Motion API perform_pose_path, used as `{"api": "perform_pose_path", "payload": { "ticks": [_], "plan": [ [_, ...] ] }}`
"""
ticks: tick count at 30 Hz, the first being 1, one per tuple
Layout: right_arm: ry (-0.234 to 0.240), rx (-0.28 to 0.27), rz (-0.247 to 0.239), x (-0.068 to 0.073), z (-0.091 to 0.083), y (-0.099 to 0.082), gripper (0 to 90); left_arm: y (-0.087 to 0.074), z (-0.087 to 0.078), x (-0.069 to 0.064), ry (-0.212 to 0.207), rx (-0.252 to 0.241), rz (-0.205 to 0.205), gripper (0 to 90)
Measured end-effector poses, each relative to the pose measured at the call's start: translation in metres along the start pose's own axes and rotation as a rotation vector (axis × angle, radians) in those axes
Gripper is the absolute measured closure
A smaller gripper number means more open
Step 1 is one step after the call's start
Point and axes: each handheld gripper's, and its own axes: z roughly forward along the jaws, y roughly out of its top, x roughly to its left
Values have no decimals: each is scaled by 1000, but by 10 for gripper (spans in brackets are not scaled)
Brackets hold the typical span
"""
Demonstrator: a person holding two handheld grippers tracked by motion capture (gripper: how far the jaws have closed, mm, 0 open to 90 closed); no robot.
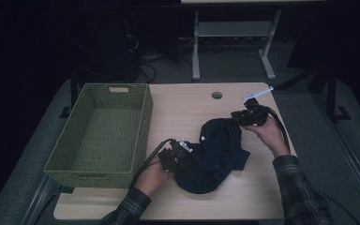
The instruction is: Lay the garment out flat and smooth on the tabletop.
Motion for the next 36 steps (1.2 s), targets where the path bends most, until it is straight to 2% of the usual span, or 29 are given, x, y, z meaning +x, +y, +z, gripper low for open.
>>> {"api": "perform_pose_path", "payload": {
  "ticks": [2, 5, 6, 7, 13, 15, 20, 25, 31, 36],
  "plan": [
    [23, 3, 2, -3, 4, -1, 563, 0, 0, 0, 0, 2, 0, 899],
    [48, 30, 13, -4, 9, -3, 732, 0, 0, 0, 1, 3, -1, 899],
    [46, 35, 6, -4, 9, -3, 809, 0, 0, 0, 0, 2, -1, 899],
    [43, 32, -4, -3, 8, -4, 840, 0, 0, 0, 2, 1, -1, 899],
    [14, 16, -21, 1, -2, 0, 878, 1, 0, 0, 2, 7, -3, 899],
    [-23, 17, -22, 1, -4, 1, 882, 0, 0, -1, 4, 5, -3, 899],
    [-117, -18, -10, -6, -15, 4, 885, 0, 0, -1, 6, 4, -4, 899],
    [-230, -31, 4, -14, -26, 11, 886, 0, 0, -1, 9, 3, -6, 899],
    [-332, -8, 16, -29, -31, 16, 889, 1, 0, -1, 15, 11, 2, 900],
    [-395, 19, 53, -40, -22, 13, 890, 1, 0, -2, 12, 6, -5, 900]
  ]
}}
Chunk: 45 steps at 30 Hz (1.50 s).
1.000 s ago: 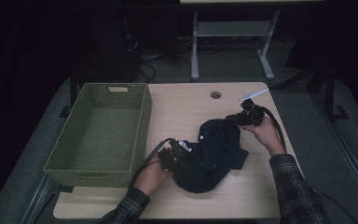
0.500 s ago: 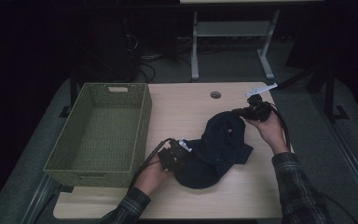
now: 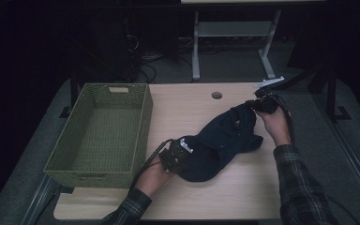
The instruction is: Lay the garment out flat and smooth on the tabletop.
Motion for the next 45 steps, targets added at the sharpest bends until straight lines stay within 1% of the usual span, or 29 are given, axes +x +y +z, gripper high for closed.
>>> {"api": "perform_pose_path", "payload": {
  "ticks": [2, 4, 6, 7, 9, 12, 14, 16, 17, 18, 19, 21, 23, 24, 26, 29, 30, 32, 35, 38, 39, 40, 41, 42, 43, 44, 45],
  "plan": [
    [-27, 15, 8, -1, 6, -1, 890, 0, 0, 0, 0, -1, 2, 900],
    [-13, 12, 19, 0, 11, -2, 889, 0, 0, 0, -4, -1, 0, 900],
    [14, -1, 10, 4, 13, -2, 869, 0, 0, 1, -7, -1, 1, 900],
    [24, -8, 9, 6, 13, -1, 848, 0, 0, 1, -9, -1, 0, 900],
    [50, -29, 7, 8, 11, -1, 740, 0, 0, 1, -10, -1, 1, 900],
    [79, -50, 16, 9, 4, -1, 653, 0, 0, 1, -8, 1, 5, 899],
    [78, -56, 12, 10, -2, -3, 602, 0, 0, 0, -4, 0, 8, 899],
    [61, -82, 11, 11, -10, -7, 552, 0, 0, 1, -1, 6, 15, 899],
    [60, -85, 13, 11, -14, -9, 548, 0, 0, 0, -2, 1, 9, 899],
    [65, -88, 7, 10, -17, -12, 542, 0, 0, 0, -4, -2, 6, 899],
    [66, -80, 11, 9, -20, -15, 532, 0, 0, 0, -7, -3, 5, 898],
    [61, -87, 10, 6, -26, -23, 531, 0, 0, 1, -9, -5, 3, 898],
    [74, -78, 33, 0, -29, -32, 524, 0, 0, 1, -12, -4, 2, 899],
    [76, -84, 38, -4, -29, -37, 524, 0, 0, 1, -12, -5, 1, 898],
    [89, -73, 54, -10, -28, -45, 522, 0, 0, 2, -13, -6, -1, 899],
    [132, -63, 74, -18, -25, -55, 503, 0, 0, 1, -11, -3, 2, 899],
    [140, -76, 73, -20, -25, -58, 494, 0, 0, 1, -10, -4, 3, 899],
    [166, -90, 80, -21, -24, -60, 455, 0, 0, 1, -11, -5, 2, 899],
    [208, -88, 79, -21, -17, -60, 412, 0, 0, 1, -11, -4, 2, 898],
    [233, -73, 90, -20, -7, -58, 391, 0, 0, 0, -5, -3, 5, 899],
    [243, -65, 94, -20, -3, -58, 397, 0, 0, 0, -3, -2, 6, 898],
    [258, -55, 99, -20, 0, -59, 425, 0, 0, 0, -1, 4, 13, 899],
    [269, -47, 103, -20, 4, -59, 427, 0, 0, 0, -2, 4, 12, 899],
    [280, -32, 113, -20, 7, -60, 449, 0, 0, 0, -4, -2, 6, 899],
    [294, -20, 111, -20, 10, -61, 502, 0, 0, 0, -5, -3, 6, 899],
    [303, -7, 115, -19, 12, -62, 516, 0, 0, 0, -6, -2, 7, 899],
    [307, 7, 117, -19, 14, -63, 572, 0, 0, 0, -6, -2, 6, 899]
  ]
}}
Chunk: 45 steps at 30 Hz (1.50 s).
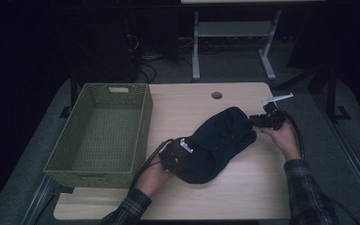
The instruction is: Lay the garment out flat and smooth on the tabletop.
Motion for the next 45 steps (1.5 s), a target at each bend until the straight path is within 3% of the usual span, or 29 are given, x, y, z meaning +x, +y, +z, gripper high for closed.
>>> {"api": "perform_pose_path", "payload": {
  "ticks": [2, 3, 5, 6, 7, 13, 14, 16, 23, 27, 30, 33, 37, 41, 45],
  "plan": [
    [-1, 19, -7, 0, 4, -2, 659, 0, 0, 0, 5, 4, 6, 899],
    [-3, 23, -8, 0, 4, -2, 774, 0, 0, 0, 8, 3, 7, 899],
    [-23, 24, -23, 3, 3, -3, 817, 0, 0, 0, 8, 3, 7, 899],
    [-29, 25, -35, 4, 2, -2, 895, 0, 0, 0, 7, 3, 7, 899],
    [-49, 21, -60, 7, 0, -2, 898, 0, 0, 0, 7, 3, 7, 898],
    [-64, 5, -82, 14, -11, 8, 896, 0, 0, 0, 6, 7, 6, 899],
    [-72, 0, -88, 14, -12, 8, 871, 0, 0, 0, 4, 2, 1, 899],
    [-72, -6, -77, 11, -15, 8, 729, 0, 0, 0, -1, -3, -5, 899],
    [-57, 5, -40, -1, -25, -7, 590, 0, 0, 1, -3, -4, -8, 899],
    [-15, 30, -36, -5, -24, -15, 520, 0, 0, 0, 0, -2, -6, 899],
    [11, 45, -60, -3, -17, -17, 484, 0, 0, 0, -1, -3, -7, 899],
    [11, 66, -67, 2, -6, -15, 488, 0, 0, 0, 1, -3, -7, 899],
    [9, 75, -87, 8, 7, -12, 629, 0, 0, 0, 0, -3, -6, 898],
    [24, 79, -80, 9, 8, -12, 768, 0, 0, 1, -2, -3, -3, 898],
    [-7, 59, -113, 13, -1, -7, 800, 2, 0, -2, 22, 16, 23, 898]
  ]
}}
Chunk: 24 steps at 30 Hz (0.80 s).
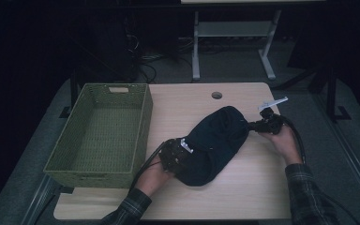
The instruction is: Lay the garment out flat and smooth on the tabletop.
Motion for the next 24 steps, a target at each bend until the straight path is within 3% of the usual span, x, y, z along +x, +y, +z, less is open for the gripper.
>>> {"api": "perform_pose_path", "payload": {
  "ticks": [6, 11, 13, 16, 21, 24],
  "plan": [
    [-88, -23, -22, 5, -32, 20, 808, 2, 0, -1, 5, 14, 10, 899],
    [-161, 5, -39, 8, -47, 34, 812, 1, 0, -1, 4, 11, 10, 900],
    [-185, 32, -36, 6, -44, 35, 811, 2, 0, -1, 4, 8, 12, 899],
    [-181, 56, -28, 5, -30, 31, 792, 2, 0, -1, 4, 9, 14, 899],
    [-160, 91, -5, 6, -3, 22, 656, 2, 1, -2, 4, 7, 14, 895],
    [-158, 82, 19, 5, 5, 17, 586, 3, 1, -3, -1, 3, 21, 869]
  ]
}}
